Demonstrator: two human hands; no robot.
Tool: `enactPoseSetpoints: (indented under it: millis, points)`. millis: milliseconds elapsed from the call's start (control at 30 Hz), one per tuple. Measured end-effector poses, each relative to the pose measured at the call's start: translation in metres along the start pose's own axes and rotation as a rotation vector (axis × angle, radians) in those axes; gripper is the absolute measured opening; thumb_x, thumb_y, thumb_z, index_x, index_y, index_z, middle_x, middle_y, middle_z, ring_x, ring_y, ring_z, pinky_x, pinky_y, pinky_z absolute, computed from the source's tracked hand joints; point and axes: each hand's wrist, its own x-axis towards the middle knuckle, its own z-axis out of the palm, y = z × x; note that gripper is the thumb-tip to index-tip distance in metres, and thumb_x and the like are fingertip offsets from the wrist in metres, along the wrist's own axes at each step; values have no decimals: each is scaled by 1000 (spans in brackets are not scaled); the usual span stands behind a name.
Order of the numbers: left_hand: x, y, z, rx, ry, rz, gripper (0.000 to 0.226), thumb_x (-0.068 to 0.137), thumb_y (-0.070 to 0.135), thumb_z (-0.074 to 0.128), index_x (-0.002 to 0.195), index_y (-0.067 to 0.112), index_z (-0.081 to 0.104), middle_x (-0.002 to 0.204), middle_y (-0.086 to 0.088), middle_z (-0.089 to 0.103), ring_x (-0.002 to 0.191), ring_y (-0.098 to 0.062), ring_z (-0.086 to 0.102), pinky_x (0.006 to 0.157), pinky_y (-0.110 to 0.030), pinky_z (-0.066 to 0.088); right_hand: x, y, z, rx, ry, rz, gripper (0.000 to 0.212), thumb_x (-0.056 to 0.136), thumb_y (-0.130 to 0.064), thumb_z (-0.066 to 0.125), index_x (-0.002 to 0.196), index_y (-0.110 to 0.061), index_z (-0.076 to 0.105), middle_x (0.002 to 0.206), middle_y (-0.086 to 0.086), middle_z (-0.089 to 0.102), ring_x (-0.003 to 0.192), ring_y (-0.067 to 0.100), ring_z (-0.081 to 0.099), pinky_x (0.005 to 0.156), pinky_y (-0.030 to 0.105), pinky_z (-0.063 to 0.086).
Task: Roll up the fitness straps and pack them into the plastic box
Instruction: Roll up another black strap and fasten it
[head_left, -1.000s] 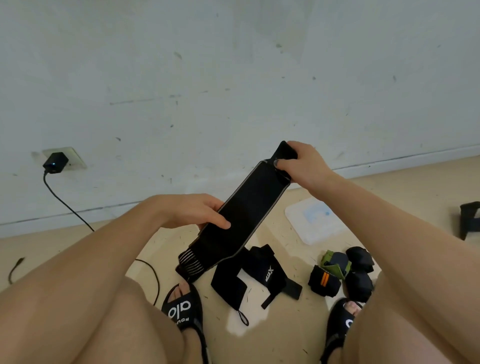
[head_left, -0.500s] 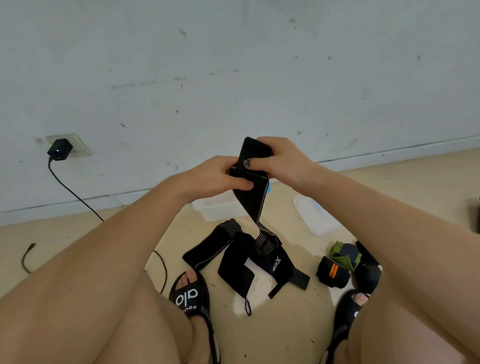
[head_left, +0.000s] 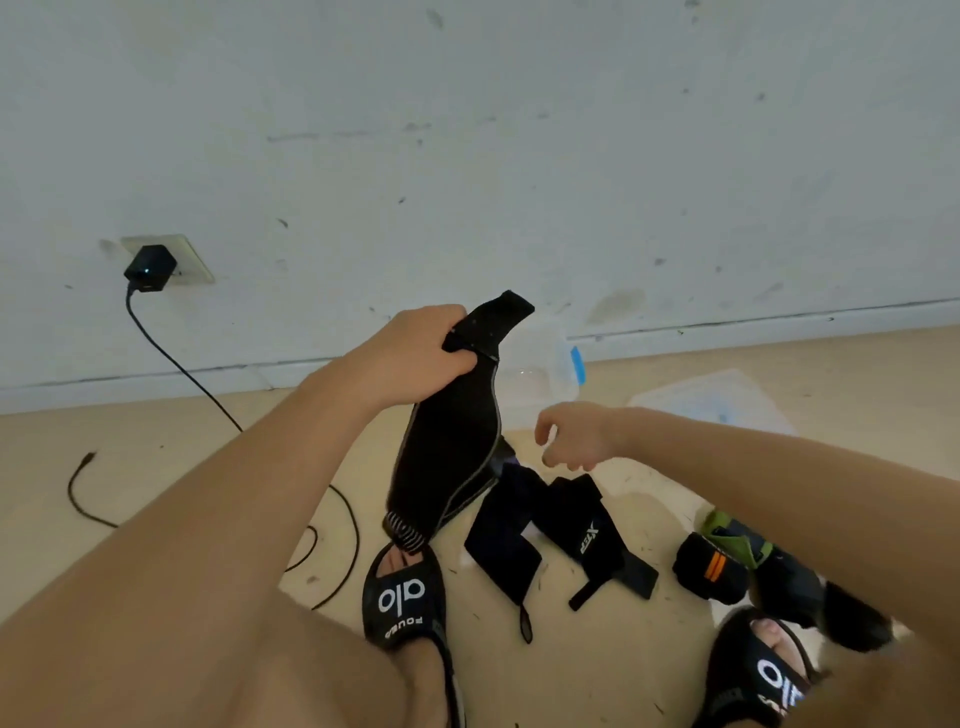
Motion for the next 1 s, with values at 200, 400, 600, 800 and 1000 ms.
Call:
enactPoseSetpoints:
  millis: [200,400,600,800,1000]
  points:
    - [1,-41,-11,57,28,-59,22,104,24,51,84,19,47,81,0,55,71,-15,53,58,-28,35,107,-12,74,5,88,-45,51,94,-8,59,145,-10,53,141,12,56,130,29,54,106,33,44]
    - [-2,-65,-23,4,-9,-76,19,107,28,46,93,16,51,88,-5,62,80,-22,61,68,-36,47,198,2,136,-363,114,-183,71,95,-9,61,158,-10,28,153,12,42,136,35,44,107,47,46]
    - [1,-84,-30,-65,-9,-76,14,106,25,47,95,23,55,88,-1,66,79,-15,64,62,-22,47,242,1,154,-700,192,-183,73,100,-24,61,163,-18,23,163,8,34,150,30,30,123,41,28]
    - [-6,-99,-36,-113,12,-99,13,106,22,47,97,25,56,82,0,64,72,-13,63,61,-19,46,252,-7,147,-889,181,-244,43,95,-15,63,138,-14,54,137,11,56,125,30,53,112,40,39]
    - [-9,-102,-36,-51,30,-117,9,105,21,48,105,20,57,87,-2,63,78,-17,62,60,-19,45,229,-18,125,-950,129,-308,26,94,-12,59,119,-22,58,113,2,67,107,25,64,96,35,44]
